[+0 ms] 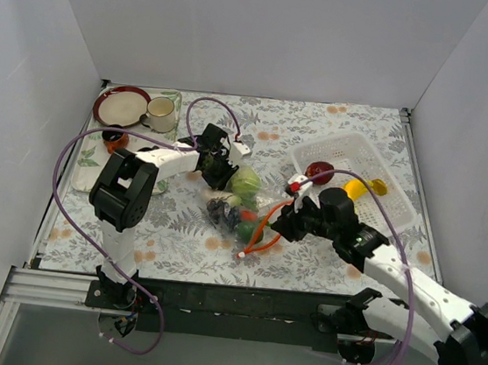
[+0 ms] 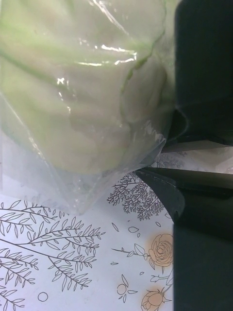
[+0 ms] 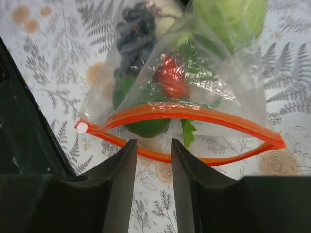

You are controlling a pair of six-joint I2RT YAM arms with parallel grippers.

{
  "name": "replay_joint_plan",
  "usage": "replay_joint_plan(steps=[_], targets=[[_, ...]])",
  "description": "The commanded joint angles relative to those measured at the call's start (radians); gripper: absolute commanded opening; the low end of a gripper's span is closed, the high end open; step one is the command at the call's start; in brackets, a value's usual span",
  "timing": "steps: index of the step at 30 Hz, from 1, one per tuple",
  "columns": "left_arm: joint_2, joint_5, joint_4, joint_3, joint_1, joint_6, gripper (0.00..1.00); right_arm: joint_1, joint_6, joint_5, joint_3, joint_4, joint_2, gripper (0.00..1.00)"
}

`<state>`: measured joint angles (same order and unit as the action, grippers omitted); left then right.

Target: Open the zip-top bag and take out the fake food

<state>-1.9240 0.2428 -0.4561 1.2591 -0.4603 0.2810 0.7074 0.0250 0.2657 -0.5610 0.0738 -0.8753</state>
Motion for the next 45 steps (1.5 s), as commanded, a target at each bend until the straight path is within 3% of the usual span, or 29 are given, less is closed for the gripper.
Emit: replay_joint_plan(steps=[1, 8, 15, 25, 31, 39, 41, 44, 45], targets=[[-0.05, -0.088, -0.113, -0.029, 0.002, -0.013, 0.18, 0.013, -0.072, 0.101, -0.071, -0.02, -0.166, 0.45], [-0.035, -0.099, -0.108, -0.041, 0.002, -0.023, 0.17, 0.059, -0.118, 0.048, -0.131, -0.048, -0.313, 0.63], [-0.03, -0.097, -0.11, -0.04, 0.002, -0.023, 0.17, 0.15, -0.198, -0.072, -0.091, -0.151, -0.364, 0.98], [-0.013, -0.099, -0.112, -0.052, 0.002, -0.023, 0.17, 0.179, -0.217, -0.203, -0.162, -0.192, -0.488, 0.99], [-0.004, -0.1, -0.119, -0.049, 0.002, -0.028, 0.17, 0.187, -0.206, -0.146, -0.174, -0.278, -0.571, 0.99], [0.014, -0.105, -0.127, -0.064, 0.002, -0.031, 0.17, 0.19, -0.188, -0.106, -0.226, -0.224, -0.674, 0.99], [0.014, -0.111, -0.122, -0.069, 0.002, -0.039, 0.16, 0.19, -0.185, -0.1, -0.215, -0.207, -0.65, 0.93], [0.005, -0.119, -0.116, -0.073, 0.003, -0.042, 0.16, 0.19, -0.177, -0.106, -0.166, -0.198, -0.553, 0.66], [0.002, -0.12, -0.115, -0.075, 0.005, -0.042, 0.16, 0.19, -0.174, -0.112, -0.154, -0.194, -0.526, 0.61]])
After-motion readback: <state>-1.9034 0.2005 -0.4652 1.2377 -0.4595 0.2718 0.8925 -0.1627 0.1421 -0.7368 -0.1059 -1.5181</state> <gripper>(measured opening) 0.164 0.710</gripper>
